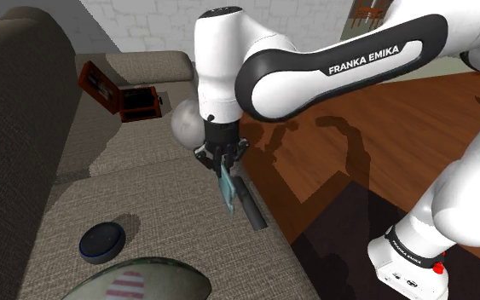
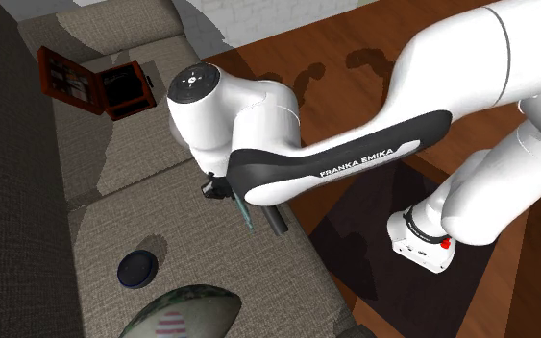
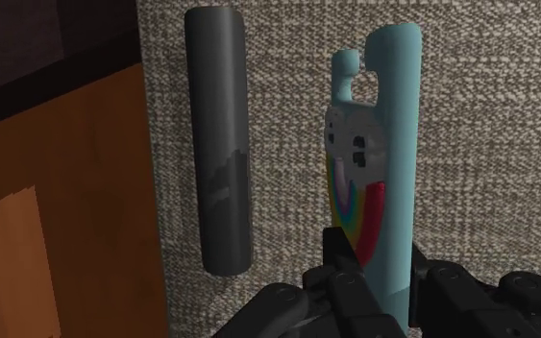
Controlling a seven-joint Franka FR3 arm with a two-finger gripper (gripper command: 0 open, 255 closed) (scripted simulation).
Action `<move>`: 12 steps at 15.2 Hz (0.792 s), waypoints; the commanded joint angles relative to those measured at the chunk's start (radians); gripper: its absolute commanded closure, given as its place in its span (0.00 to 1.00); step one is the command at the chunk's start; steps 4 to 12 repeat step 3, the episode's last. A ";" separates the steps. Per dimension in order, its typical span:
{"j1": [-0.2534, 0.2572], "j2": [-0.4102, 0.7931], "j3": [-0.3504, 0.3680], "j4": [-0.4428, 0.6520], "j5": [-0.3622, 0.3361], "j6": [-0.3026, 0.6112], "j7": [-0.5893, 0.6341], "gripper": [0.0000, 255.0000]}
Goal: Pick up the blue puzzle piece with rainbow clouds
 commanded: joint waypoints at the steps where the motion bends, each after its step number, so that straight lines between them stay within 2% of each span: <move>1: -0.002 -0.005 -0.001 0.021 0.004 -0.025 -0.005 1.00; 12: -0.002 -0.005 -0.001 0.023 0.004 -0.027 -0.005 1.00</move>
